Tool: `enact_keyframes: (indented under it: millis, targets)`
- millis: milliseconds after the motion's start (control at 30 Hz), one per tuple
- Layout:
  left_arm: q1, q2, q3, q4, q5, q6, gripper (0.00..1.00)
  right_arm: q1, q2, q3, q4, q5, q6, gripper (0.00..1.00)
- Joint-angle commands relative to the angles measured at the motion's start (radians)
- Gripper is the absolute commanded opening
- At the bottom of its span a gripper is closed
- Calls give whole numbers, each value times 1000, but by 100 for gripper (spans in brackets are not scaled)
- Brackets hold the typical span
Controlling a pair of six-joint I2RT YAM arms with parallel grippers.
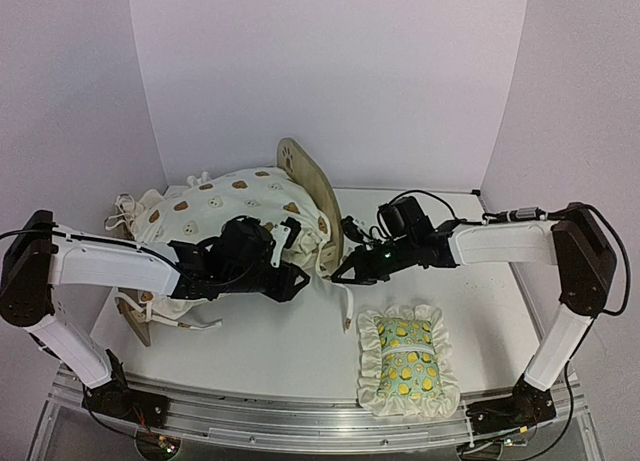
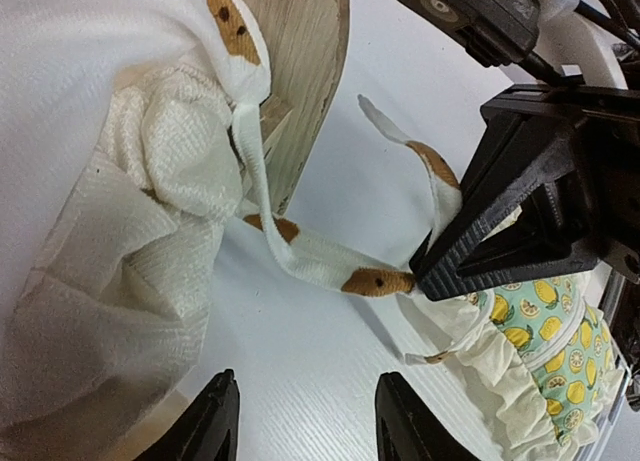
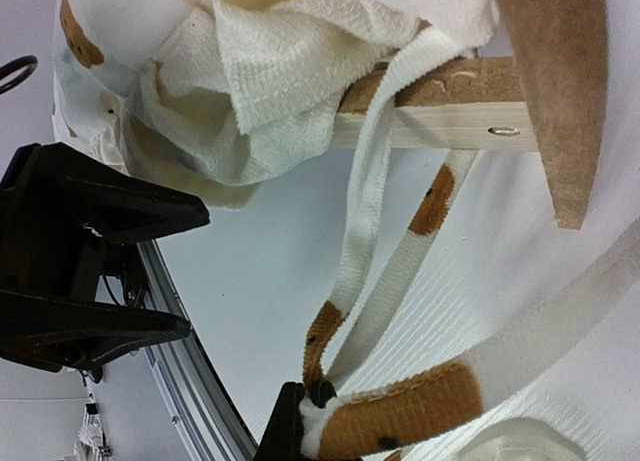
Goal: Set up the pet bed
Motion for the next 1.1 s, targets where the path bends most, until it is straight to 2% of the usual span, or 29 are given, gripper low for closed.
enact_keyframes:
  millis: [0, 100, 200, 433, 533, 700, 833, 967, 1067]
  targets:
    - [7, -3, -34, 183, 52, 123, 62, -24, 6, 64, -129, -60, 8, 0]
    - [5, 10, -46, 213, 79, 238, 69, -29, 5, 77, -167, -43, 9, 0]
    - [6, 24, -57, 250, 83, 275, 71, -39, 4, 80, -180, -41, 23, 0]
    - [8, 74, -44, 333, 152, 95, 57, -88, 38, 85, -182, -178, 48, 0]
    - [15, 99, -47, 386, 190, 22, 52, -102, 55, 87, -182, -230, 12, 0]
    - [38, 132, -60, 449, 144, -92, 45, -116, 83, 94, -182, -306, -71, 0]
    - [50, 176, -30, 462, 116, -119, 45, -122, 83, 88, -181, -333, -130, 0]
    - [55, 232, 23, 427, 109, -140, 51, -127, 69, 76, -182, -367, -206, 0]
    - [61, 245, 16, 483, 125, -150, 51, -129, 61, 58, -181, -407, -276, 0]
